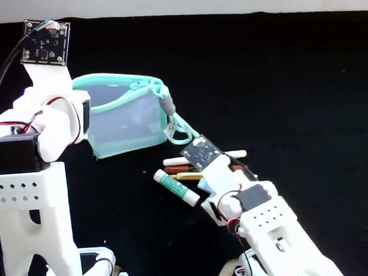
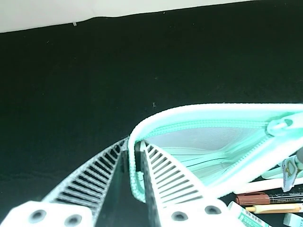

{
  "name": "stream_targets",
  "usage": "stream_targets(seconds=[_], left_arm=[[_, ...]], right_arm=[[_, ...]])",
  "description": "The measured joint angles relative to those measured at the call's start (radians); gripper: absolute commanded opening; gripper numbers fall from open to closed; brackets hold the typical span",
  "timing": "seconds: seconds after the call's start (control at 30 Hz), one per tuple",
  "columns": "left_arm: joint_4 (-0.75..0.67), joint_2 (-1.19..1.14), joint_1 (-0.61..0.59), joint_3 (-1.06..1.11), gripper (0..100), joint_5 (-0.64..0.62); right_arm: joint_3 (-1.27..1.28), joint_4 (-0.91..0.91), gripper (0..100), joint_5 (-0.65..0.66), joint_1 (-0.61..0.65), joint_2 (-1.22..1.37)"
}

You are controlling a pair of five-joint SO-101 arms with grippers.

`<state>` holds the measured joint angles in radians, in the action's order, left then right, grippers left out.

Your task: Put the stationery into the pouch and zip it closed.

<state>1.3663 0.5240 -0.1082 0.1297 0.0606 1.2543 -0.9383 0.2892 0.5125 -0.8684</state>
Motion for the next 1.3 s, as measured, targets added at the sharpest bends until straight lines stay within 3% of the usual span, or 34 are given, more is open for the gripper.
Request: stream_targets(seconds=[0.3,0.5,0.67,0.8,1.03,1.3], left_arm=[[0.026,0.002,0.000,-0.002,1,0.000],[0.029,0.002,0.000,-0.002,1,0.000],[0.029,0.002,0.000,-0.002,1,0.000],[0.029,0.002,0.000,-0.002,1,0.000],[0.029,0.002,0.000,-0.002,1,0.000],[0.029,0.002,0.000,-0.002,1,0.000]], right_arm=[[0.115,0.190,0.3,0.000,-0.003,-0.002],[0.124,0.218,0.7,0.000,-0.003,-0.003],[0.117,0.204,0.7,0.000,-0.087,-0.008],[0.008,0.092,0.7,0.000,-0.150,-0.009],[-0.226,-0.144,0.7,-0.009,-0.155,-0.009],[-0.601,-0.328,0.6,-0.193,-0.133,-0.009]])
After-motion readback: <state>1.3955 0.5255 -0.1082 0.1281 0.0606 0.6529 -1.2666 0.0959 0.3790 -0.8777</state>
